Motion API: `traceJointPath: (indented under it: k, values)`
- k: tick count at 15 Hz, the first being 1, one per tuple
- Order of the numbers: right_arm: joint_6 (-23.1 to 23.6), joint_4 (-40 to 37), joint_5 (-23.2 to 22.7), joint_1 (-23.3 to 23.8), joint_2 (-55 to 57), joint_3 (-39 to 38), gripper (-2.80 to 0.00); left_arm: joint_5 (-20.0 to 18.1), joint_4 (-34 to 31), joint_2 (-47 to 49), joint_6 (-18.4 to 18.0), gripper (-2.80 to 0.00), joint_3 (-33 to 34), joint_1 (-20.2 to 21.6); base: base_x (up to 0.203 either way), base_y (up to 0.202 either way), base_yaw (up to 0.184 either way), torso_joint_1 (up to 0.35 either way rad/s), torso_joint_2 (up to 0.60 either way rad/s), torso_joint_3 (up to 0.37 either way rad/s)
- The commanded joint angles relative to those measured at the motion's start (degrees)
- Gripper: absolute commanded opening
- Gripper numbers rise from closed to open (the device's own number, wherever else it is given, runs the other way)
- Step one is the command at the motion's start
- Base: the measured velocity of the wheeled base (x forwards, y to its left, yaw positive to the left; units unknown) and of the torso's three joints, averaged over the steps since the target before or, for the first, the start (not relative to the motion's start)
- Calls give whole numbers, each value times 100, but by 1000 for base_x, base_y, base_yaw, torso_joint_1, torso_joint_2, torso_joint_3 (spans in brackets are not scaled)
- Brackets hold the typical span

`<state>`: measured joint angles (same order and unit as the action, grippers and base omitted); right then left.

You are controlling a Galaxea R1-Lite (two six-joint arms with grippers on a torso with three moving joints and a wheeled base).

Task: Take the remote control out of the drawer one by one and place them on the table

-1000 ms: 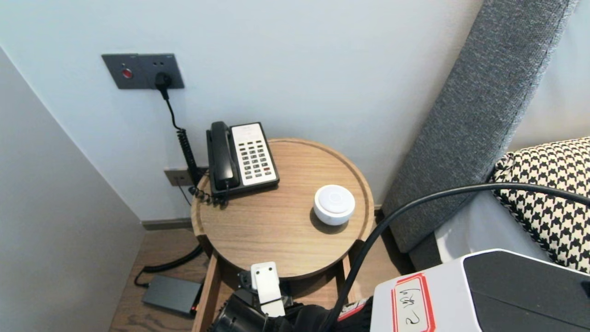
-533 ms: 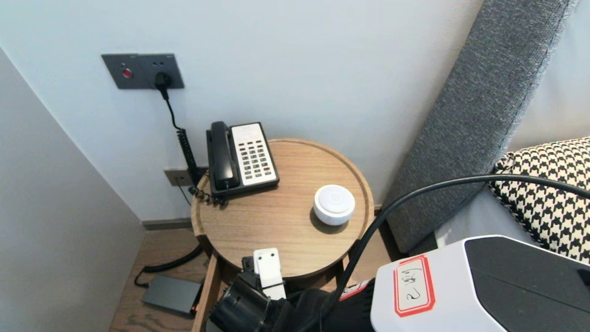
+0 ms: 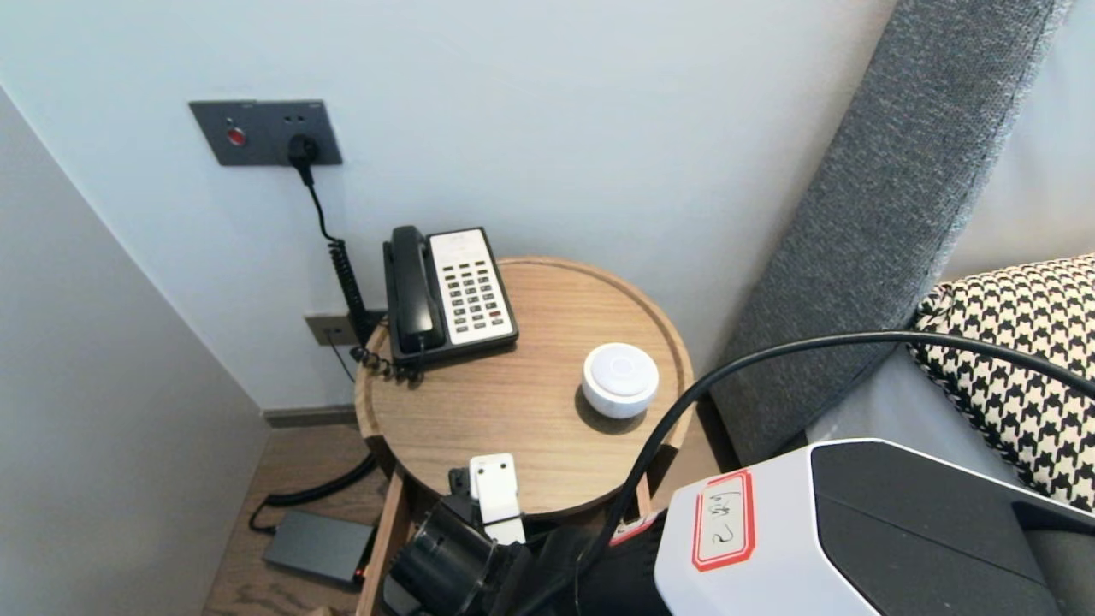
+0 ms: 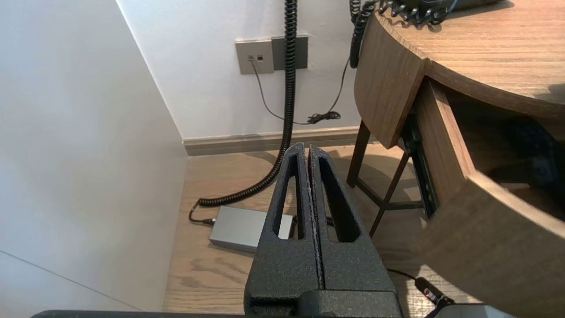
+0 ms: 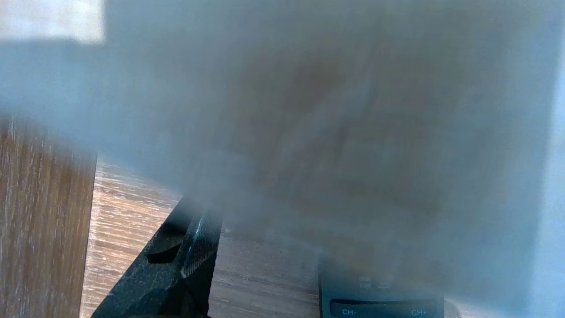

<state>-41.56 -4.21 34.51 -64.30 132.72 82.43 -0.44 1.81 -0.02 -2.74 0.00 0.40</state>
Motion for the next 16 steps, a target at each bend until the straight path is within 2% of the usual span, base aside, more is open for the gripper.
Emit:
traceJointPath:
  k: [1,6,7,16]
  values:
    - [-2,-19,12,23,96,1,0,0,3,-6,1,-280,70,-5,0,0,0,0,0,0]
    - [7,-26,158,-13,96,1,0,0,3,-6,1,-280,70,4,0,0,0,0,0,0]
    - [7,-28,179,-30,87,-4,-280,0,3,-6,1,-280,70,0,0,0,0,0,0,0]
    - [20,-28,205,-52,47,-111,-280,0,3,-6,1,-280,70,-1,0,0,0,0,0,0]
